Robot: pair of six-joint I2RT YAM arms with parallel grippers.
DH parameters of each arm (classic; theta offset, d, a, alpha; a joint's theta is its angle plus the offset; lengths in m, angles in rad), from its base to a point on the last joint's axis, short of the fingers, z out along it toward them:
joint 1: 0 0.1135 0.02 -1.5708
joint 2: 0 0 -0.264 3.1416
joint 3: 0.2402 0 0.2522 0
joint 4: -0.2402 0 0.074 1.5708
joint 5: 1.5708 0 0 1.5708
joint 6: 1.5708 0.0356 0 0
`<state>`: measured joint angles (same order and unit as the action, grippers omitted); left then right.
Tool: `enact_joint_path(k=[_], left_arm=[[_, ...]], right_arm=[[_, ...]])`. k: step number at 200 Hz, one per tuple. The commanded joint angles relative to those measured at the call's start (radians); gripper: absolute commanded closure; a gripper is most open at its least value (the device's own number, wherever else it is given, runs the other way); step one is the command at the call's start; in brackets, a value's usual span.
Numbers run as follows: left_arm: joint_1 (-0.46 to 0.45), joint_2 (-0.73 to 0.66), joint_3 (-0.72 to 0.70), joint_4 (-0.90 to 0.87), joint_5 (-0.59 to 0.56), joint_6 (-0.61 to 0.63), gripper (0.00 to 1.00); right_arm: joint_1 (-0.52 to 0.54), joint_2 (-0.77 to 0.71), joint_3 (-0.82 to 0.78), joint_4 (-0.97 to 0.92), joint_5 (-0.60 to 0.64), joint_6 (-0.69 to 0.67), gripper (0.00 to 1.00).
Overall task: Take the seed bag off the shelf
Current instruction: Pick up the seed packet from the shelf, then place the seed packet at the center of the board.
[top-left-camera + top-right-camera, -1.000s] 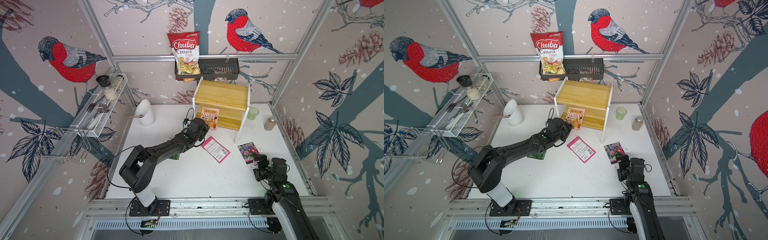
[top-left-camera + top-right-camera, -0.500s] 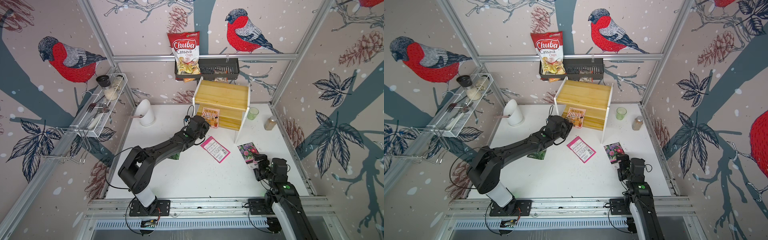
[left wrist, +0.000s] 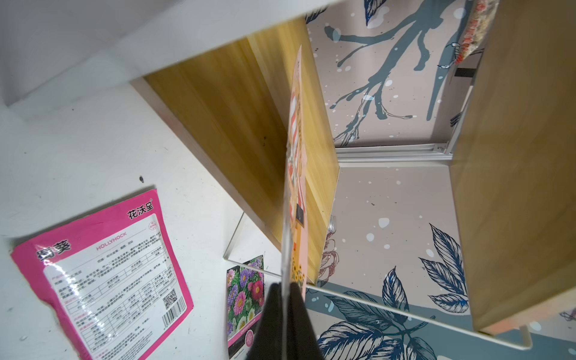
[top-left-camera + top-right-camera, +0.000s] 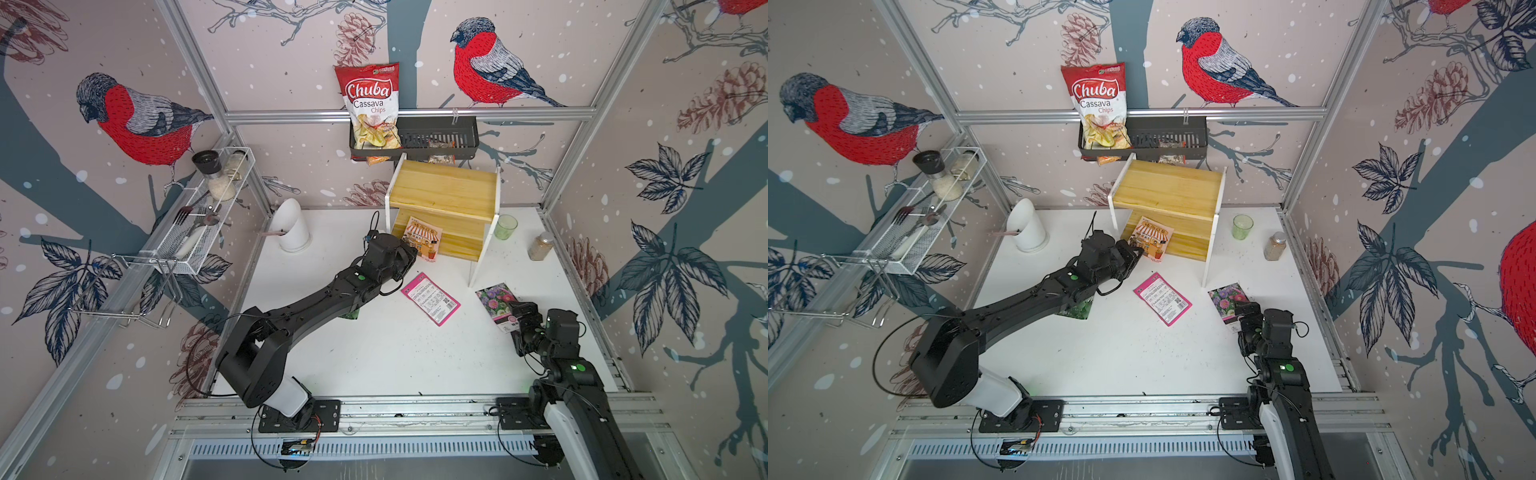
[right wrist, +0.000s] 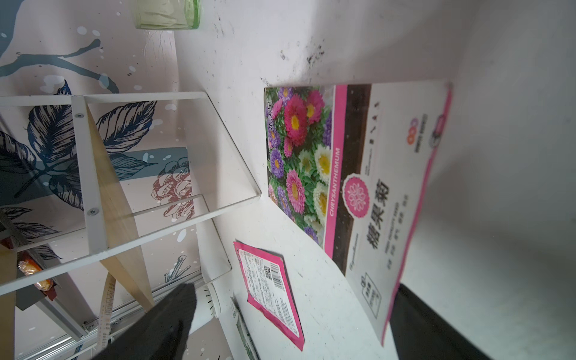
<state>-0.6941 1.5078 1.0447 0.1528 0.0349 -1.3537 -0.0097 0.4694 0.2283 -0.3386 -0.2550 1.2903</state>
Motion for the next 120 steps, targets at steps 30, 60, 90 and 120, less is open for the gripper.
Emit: enact_joint_path(k=[30,60,90,120], left_arm=[[0.001,-0.190,-0.158,-0.008,0.092,0.062,1.00],[0.001,-0.352,-0.315,-0.064,0.047,0.054,1.00],[0.001,-0.477,-0.488,-0.057,0.006,-0.002,1.00],[0.001,-0.541,-0.606,-0.050,-0.047,-0.032,1.00]], right_arm=[[0.000,0.052,0.039,-0.012,0.024,-0.046,0.00],[0.002,0.054,0.035,-0.036,0.023,-0.048,0.00],[0.013,0.055,0.031,-0.056,0.013,-0.038,0.00],[0.062,0.059,0.039,-0.071,0.028,-0.023,0.00]])
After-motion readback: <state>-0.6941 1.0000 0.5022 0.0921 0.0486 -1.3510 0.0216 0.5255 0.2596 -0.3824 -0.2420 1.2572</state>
